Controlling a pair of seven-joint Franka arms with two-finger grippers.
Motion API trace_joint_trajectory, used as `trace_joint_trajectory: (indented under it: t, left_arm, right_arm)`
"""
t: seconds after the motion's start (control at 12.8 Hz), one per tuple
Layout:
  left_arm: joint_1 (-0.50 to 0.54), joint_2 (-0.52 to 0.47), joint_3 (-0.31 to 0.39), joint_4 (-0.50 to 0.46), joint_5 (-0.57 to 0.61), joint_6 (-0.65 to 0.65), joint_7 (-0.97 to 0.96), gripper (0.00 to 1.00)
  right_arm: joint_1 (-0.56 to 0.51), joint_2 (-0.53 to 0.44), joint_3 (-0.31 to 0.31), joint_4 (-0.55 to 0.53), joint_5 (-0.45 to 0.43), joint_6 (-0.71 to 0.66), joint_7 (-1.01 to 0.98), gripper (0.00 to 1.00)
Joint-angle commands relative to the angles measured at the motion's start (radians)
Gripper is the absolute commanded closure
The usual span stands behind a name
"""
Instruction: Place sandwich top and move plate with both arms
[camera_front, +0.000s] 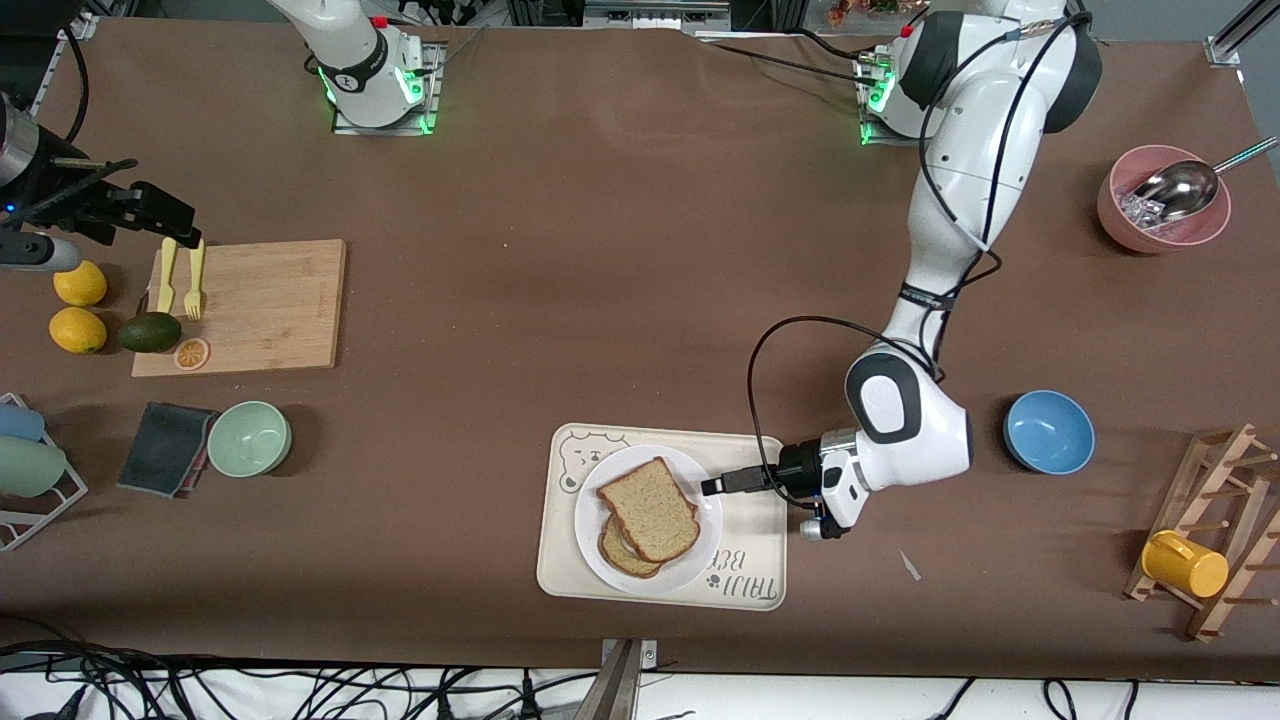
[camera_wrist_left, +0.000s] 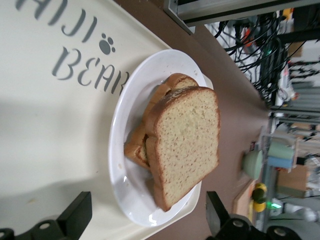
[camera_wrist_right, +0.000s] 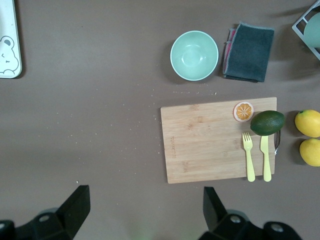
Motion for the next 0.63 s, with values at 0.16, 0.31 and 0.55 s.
trace_joint_trajectory:
  t: [0.16,0.31,0.55]
  left_arm:
    - [0.016,-0.127,0.019,-0.069,0.463,-0.119,-0.029,0.00]
    - [0.033,-0.177,0.022,-0.067,0.696,-0.233,-0.029,0.00]
    - [0.056,-0.239,0.022,-0.067,0.927,-0.348,-0.033,0.00]
  right_arm:
    - [-0.006,0.003,0.005,0.015,0.002,-0.011,-0.004,0.00]
    - [-0.006,0.003,0.005,0.015,0.002,-0.011,-0.004,0.00]
    - [-0.006,0.003,0.003,0.015,0.002,-0.011,-0.004,0.00]
